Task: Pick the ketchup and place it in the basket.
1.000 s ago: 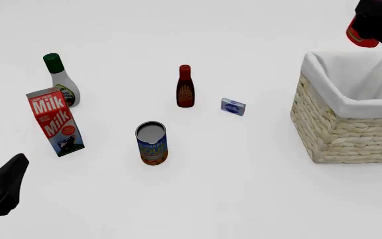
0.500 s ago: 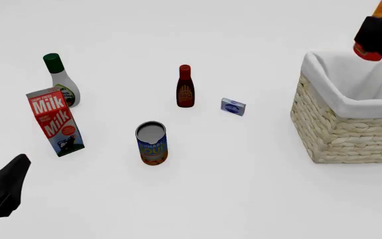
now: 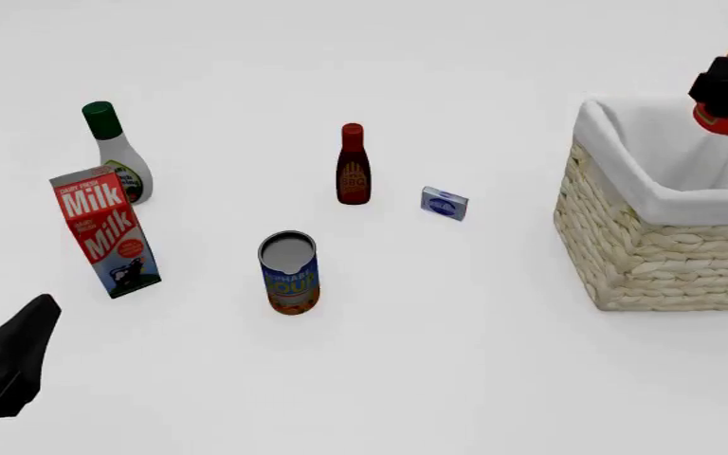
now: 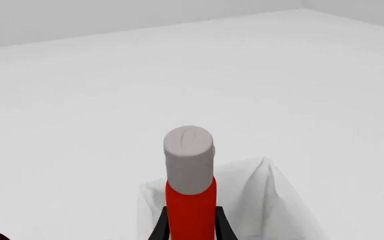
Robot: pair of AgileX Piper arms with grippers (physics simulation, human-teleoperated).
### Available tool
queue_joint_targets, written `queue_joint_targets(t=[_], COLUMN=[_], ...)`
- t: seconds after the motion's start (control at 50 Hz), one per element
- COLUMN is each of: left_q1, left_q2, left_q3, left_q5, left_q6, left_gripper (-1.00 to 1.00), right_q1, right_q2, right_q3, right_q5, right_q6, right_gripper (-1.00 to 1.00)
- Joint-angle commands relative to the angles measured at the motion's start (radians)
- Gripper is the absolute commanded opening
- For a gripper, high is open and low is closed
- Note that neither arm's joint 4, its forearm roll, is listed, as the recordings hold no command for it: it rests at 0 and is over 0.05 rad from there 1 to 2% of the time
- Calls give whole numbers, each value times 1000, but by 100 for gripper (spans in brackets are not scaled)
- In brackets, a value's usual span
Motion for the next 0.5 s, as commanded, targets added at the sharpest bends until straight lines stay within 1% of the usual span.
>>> queue_joint_targets(t=[0.02,0.1,0.14,0.18,0.2,0.22,0.24,0.44,0.5], left_q1=[-7,-8,-10,-10,-10,-10,-10,-10,-11], left_q2=[-6,-8,-9,-8,-10,-10,-11,-16,-14], left_q3=[-5,-5,-5,-5,-5,-5,-3,-4,-3], left_q5=[7,8,9,8,9,9,9,15,11], left_q6=[0,-2,0,-1,-1,-1,-1,-2,-2], left_gripper=[100,100,100,100,100,100,100,100,100], right_q1=[-36,-48,-63,-64,-76,-76,-76,-86,-89], right_q2=[43,59,84,86,106,106,105,138,152], right_q3=[-9,-9,-18,-17,-24,-24,-19,-19,-36], right_q5=[-8,-16,-12,-15,-10,-10,-18,-31,-24], right_q6=[8,10,-3,-1,-21,-21,-7,-12,-27], right_gripper=[-100,-100,-100,-100,-100,-100,-100,-100,-100])
